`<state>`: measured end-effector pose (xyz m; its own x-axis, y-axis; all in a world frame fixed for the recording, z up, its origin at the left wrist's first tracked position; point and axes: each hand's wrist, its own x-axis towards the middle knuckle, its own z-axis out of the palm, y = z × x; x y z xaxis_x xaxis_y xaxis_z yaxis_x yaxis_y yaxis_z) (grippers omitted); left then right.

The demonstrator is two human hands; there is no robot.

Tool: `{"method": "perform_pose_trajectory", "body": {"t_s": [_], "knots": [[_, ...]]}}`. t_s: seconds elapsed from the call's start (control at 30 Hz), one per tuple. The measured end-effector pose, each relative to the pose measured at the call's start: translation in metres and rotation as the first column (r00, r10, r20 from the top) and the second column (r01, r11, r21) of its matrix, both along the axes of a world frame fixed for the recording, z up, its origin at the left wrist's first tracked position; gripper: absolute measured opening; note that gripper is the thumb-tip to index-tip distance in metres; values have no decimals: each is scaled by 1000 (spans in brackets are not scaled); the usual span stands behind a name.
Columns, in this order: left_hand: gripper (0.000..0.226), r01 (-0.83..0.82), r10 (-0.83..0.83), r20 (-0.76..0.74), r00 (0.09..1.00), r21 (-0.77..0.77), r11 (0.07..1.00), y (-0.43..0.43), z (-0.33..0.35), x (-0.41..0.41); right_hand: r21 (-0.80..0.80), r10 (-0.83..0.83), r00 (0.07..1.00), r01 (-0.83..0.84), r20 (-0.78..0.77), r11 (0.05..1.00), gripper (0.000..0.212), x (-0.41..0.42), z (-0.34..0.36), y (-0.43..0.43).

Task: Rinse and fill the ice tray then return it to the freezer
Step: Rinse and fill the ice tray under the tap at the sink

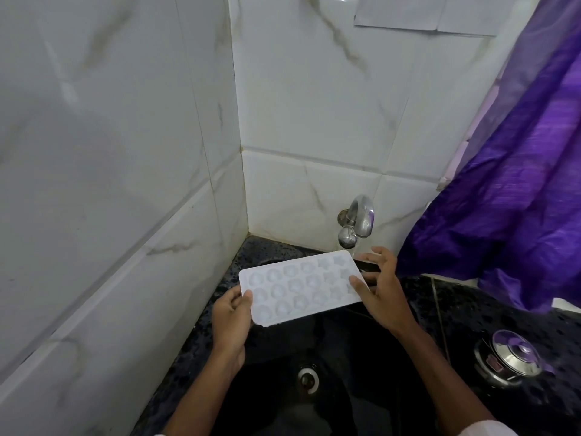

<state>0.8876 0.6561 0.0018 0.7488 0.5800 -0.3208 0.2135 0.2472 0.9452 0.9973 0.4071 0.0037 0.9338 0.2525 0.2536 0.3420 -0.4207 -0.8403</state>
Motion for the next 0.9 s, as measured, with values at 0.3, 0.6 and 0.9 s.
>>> {"method": "perform_pose_trajectory", "body": {"t_s": [0.3, 0.6, 0.9], "knots": [[18, -6, 7, 26, 1000, -20, 1000, 0, 7, 0, -278, 167, 986, -161, -3, 947, 85, -7, 2, -1], [18, 17, -16, 55, 998, -13, 1000, -3, 7, -3, -482, 245, 967, -244, -62, 841, 113, 1, 12, -8], [20, 27, -28, 69, 997, 13, 1000, -10, 7, -4, -534, 258, 966, -217, 2, 817, 100, 2, 5, -13]]}}
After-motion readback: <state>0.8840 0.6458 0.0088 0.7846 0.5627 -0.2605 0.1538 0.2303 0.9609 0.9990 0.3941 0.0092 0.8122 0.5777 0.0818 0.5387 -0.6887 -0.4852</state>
